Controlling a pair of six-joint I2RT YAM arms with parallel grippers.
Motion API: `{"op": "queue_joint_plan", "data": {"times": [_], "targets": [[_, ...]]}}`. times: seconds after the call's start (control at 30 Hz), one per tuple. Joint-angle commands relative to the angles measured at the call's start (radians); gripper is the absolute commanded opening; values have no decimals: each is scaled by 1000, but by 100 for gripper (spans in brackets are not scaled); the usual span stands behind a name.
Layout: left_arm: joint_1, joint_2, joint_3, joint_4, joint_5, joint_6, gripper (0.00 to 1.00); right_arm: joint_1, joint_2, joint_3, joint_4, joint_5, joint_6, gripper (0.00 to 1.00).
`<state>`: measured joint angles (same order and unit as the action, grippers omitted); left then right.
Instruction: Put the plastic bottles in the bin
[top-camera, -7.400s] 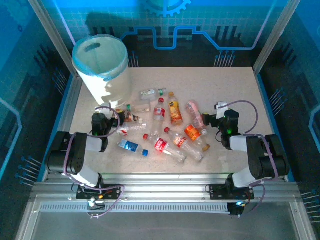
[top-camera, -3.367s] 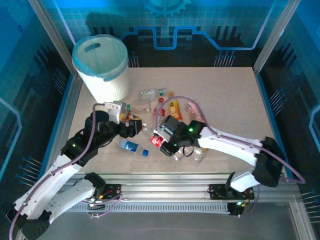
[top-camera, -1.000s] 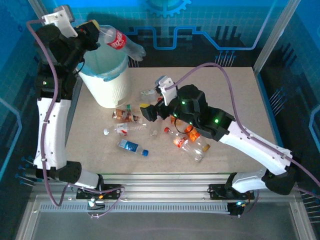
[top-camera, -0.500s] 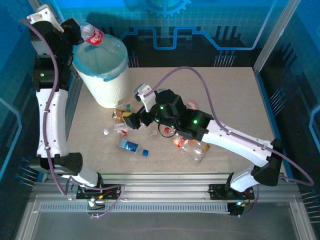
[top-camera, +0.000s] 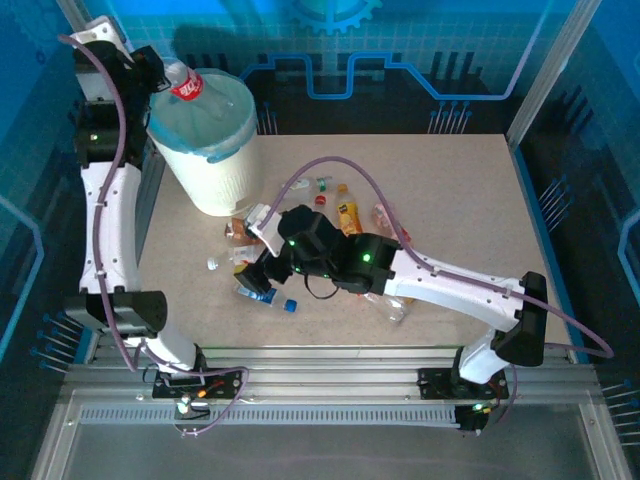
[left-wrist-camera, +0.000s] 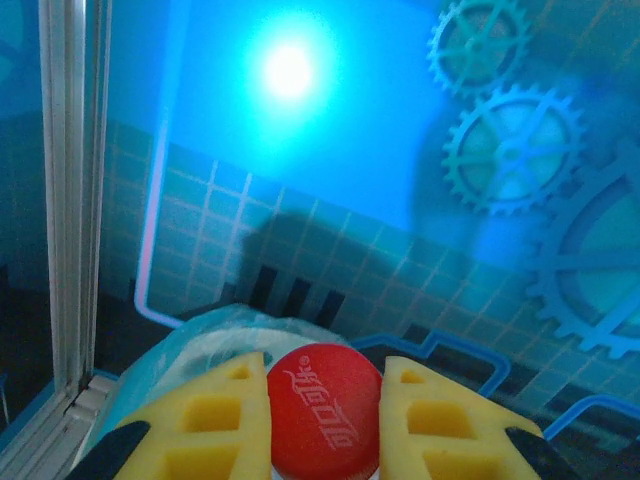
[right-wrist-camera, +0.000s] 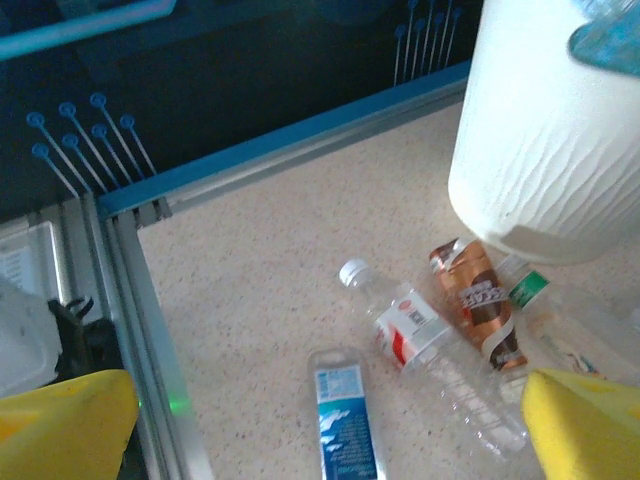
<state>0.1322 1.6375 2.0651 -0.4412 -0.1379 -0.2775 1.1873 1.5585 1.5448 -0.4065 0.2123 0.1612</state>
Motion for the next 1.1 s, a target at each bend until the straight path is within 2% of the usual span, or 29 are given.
{"op": "queue_joint_plan", "data": {"times": [0.0, 0.13, 0.3, 0.63, 0.7, 0.77, 0.9, 1.07], "targets": [[6, 26, -17, -13, 39, 26, 0, 11, -41, -46, -41, 35, 26, 99], [-24, 57, -55, -15, 77, 42, 0, 11, -47, -48, -108, 61, 31, 100], [-80, 123, -46, -67, 79, 129, 0, 8, -78, -95, -144, 77, 36, 100], [-88, 239, -21, -141, 116, 119, 1, 8, -176, -199, -158, 102, 98, 100], [-88, 253, -13, -152, 127, 115, 7, 7, -189, -215, -151, 113, 101, 100], [-88, 266, 5, -169, 129, 109, 24, 6, -199, -224, -150, 120, 100, 100], [-88, 269, 34, -182, 135, 97, 48, 1, -203, -218, -163, 124, 85, 100], [-89, 269, 97, -212, 150, 84, 55, 0, -222, -219, -174, 136, 82, 100]]}}
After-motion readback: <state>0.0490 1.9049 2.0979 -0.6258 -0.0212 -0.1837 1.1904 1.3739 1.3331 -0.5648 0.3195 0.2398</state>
